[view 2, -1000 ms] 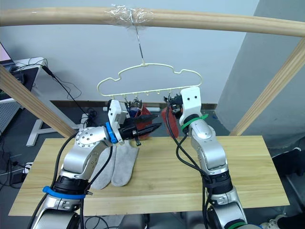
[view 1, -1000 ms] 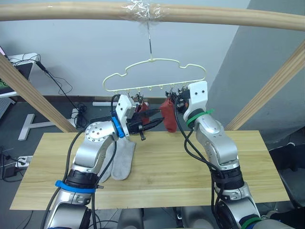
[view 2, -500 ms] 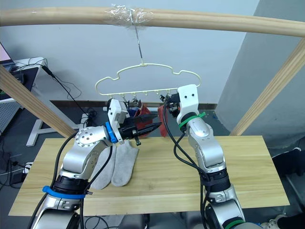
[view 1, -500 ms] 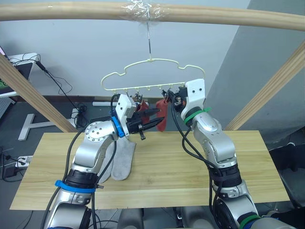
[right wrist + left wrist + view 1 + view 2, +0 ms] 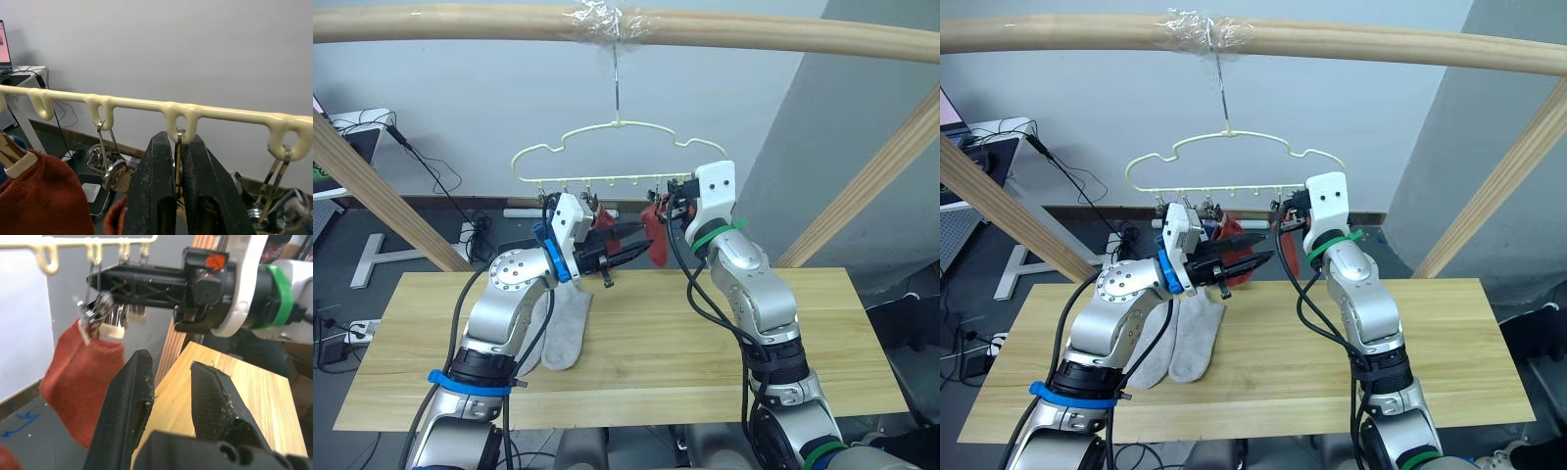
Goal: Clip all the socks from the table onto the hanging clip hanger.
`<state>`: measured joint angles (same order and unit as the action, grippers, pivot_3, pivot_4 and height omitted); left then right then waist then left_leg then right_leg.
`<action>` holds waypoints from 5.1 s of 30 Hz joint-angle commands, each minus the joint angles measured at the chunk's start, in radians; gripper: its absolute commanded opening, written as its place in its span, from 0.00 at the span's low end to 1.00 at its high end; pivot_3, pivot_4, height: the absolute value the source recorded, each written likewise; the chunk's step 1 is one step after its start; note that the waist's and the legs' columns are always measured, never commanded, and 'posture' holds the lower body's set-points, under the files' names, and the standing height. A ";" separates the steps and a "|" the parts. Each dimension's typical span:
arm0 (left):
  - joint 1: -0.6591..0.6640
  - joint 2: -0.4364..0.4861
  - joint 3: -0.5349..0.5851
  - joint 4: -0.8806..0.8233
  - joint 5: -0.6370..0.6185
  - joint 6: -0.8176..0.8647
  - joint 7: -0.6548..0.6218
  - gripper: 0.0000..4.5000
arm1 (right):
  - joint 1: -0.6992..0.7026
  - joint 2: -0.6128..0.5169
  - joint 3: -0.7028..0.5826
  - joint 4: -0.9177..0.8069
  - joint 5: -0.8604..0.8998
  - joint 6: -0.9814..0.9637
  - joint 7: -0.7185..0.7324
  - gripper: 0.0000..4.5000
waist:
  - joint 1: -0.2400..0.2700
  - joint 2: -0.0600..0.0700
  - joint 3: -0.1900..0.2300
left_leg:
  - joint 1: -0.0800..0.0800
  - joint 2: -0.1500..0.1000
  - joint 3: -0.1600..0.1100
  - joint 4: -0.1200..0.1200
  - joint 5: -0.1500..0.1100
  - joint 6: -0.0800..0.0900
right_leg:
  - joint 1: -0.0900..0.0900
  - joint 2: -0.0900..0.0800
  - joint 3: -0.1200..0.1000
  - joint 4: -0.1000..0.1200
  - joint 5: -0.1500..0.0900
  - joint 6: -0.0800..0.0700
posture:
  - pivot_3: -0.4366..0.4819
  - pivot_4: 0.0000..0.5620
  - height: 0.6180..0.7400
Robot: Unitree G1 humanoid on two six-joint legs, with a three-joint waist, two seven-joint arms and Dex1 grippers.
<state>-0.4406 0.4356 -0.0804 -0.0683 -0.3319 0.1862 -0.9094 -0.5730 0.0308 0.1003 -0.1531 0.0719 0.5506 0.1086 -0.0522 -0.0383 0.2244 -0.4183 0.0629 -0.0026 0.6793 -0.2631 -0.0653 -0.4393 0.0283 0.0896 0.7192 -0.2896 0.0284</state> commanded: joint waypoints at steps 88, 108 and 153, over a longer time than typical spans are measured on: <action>-0.132 -0.238 -0.086 0.399 0.264 -0.223 0.200 0.00 | -0.012 0.000 0.005 -0.060 0.019 0.028 0.036 0.00 | -0.002 0.000 0.000 | 0.000 0.000 0.001 0.001 0.000 0.000 | 0.000 0.000 0.000 0.001 0.001 0.000 | 0.44 0.34 0.67; -0.179 -0.240 -0.092 0.424 0.287 -0.241 0.222 0.00 | 0.000 -0.004 0.021 -0.074 0.035 0.062 0.035 0.00 | -0.003 0.000 0.000 | 0.000 0.000 0.001 0.001 0.000 0.000 | 0.000 0.000 0.000 0.001 0.001 0.000 | 0.44 0.34 0.67; 0.069 -0.049 -0.051 0.175 0.198 -0.165 0.053 0.88 | 0.204 -0.200 0.103 -0.321 0.073 0.135 0.209 1.00 | -0.005 0.000 -0.001 | 0.000 0.000 0.000 0.000 0.000 0.000 | 0.000 0.000 0.000 0.000 0.001 0.000 | 0.44 0.31 0.67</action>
<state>-0.3832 0.3728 -0.1487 0.1878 -0.1052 0.0162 -0.8371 -0.3777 -0.1510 0.1831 -0.3848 0.1355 0.6977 0.2714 -0.0570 -0.0382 0.2238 -0.4186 0.0629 -0.0021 0.6795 -0.2630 -0.0653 -0.4397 0.0282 0.0899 0.7191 -0.2890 0.0282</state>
